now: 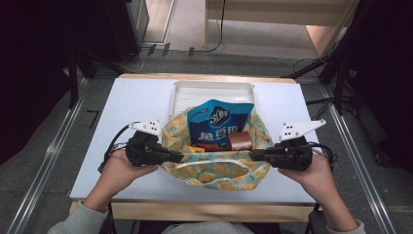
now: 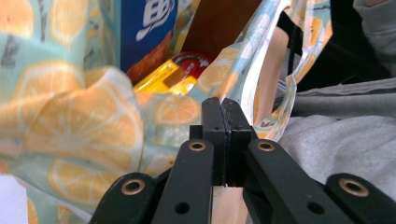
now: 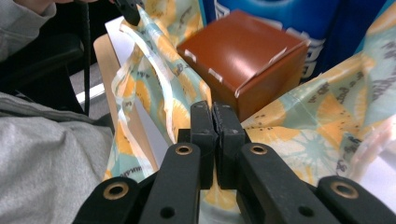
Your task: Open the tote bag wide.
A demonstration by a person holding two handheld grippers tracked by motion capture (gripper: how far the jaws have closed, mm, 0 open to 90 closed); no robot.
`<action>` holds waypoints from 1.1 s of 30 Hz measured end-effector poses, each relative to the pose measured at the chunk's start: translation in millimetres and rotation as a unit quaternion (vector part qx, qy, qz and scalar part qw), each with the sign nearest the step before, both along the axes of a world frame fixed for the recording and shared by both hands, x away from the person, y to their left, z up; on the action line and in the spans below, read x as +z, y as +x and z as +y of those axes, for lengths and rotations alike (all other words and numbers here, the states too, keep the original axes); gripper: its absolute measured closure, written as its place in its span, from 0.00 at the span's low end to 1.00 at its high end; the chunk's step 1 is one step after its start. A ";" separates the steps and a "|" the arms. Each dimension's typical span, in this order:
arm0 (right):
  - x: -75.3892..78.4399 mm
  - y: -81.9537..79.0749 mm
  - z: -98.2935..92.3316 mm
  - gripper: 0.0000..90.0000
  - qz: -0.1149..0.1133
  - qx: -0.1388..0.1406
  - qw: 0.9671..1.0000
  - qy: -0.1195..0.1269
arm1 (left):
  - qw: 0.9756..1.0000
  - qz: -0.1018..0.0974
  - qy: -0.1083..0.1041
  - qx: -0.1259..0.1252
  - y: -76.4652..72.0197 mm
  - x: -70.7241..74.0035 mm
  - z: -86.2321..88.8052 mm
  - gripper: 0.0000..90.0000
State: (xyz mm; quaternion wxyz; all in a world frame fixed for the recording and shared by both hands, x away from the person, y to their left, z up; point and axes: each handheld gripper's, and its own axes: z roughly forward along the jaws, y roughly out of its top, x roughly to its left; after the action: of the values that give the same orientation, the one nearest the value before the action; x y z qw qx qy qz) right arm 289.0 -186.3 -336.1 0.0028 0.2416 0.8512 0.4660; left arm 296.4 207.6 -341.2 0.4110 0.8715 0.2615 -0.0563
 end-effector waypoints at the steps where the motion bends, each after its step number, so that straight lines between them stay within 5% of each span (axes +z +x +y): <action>1: -2.7 0.2 0.8 1.00 0.002 0.002 1.000 0.000 | 1.000 0.005 0.000 0.000 0.6 -2.8 0.7 1.00; 18: -50.5 7.4 7.3 1.00 0.028 -0.007 1.000 -0.003 | 0.999 0.031 0.011 0.012 5.3 -34.5 5.5 1.00; 26: -68.3 7.5 12.0 1.00 0.009 0.001 1.000 -0.005 | 0.999 0.043 0.006 0.018 7.5 -47.1 10.0 1.00; 33: -79.0 10.3 14.2 1.00 0.022 0.001 1.000 -0.013 | 0.998 0.057 0.009 0.024 11.6 -61.0 11.6 1.00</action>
State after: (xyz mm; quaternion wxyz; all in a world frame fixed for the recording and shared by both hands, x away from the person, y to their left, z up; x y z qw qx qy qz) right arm 299.3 -172.1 -415.1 -0.0132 0.2511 0.8570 0.4498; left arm 308.0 219.3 -402.2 0.3889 0.8641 0.3055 -0.0938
